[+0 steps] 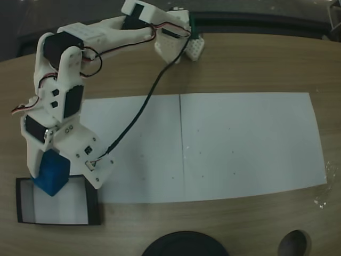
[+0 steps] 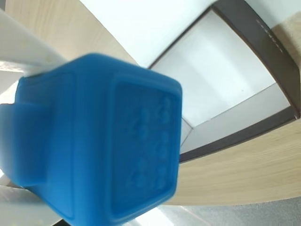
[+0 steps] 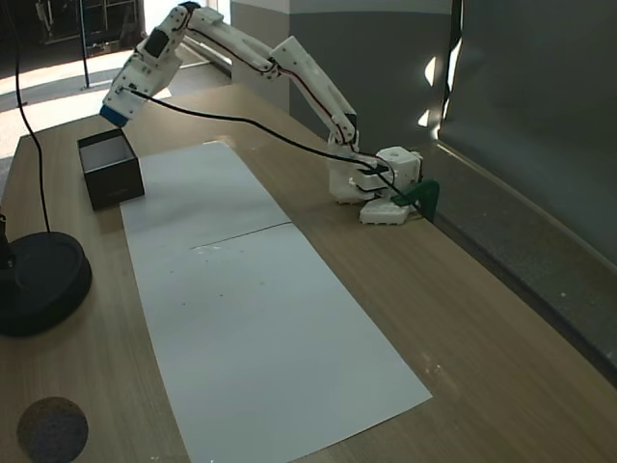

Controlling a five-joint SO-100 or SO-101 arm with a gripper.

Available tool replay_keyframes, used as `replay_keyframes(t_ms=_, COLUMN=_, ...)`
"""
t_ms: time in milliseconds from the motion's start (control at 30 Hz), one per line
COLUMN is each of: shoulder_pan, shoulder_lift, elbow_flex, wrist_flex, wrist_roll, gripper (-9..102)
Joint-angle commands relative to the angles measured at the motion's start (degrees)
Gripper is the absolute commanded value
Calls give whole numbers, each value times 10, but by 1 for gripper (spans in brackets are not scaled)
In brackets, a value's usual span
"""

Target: Grab a blue square and put it in the box.

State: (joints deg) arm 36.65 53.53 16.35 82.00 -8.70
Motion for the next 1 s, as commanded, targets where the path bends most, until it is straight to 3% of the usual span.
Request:
replay_keyframes(t_ms=0, shoulder_pan=-3, shoulder_lift=4, elbow_flex=-25, wrist_flex=-39, wrist_roll=4, gripper=11)
replay_keyframes(t_ms=600, shoulder_pan=-5, shoulder_lift=-126, elbow_flex=-33, wrist_flex=-143, wrist_roll=-2, gripper=11)
replay_keyframes(t_ms=800, shoulder_pan=-6, shoulder_lift=-119, elbow_flex=-33, wrist_flex=-127, wrist_roll=-2, gripper=34)
replay_keyframes(t_ms=967, shoulder_pan=-6, shoulder_lift=-105, elbow_flex=-33, wrist_flex=-119, wrist_roll=3, gripper=27)
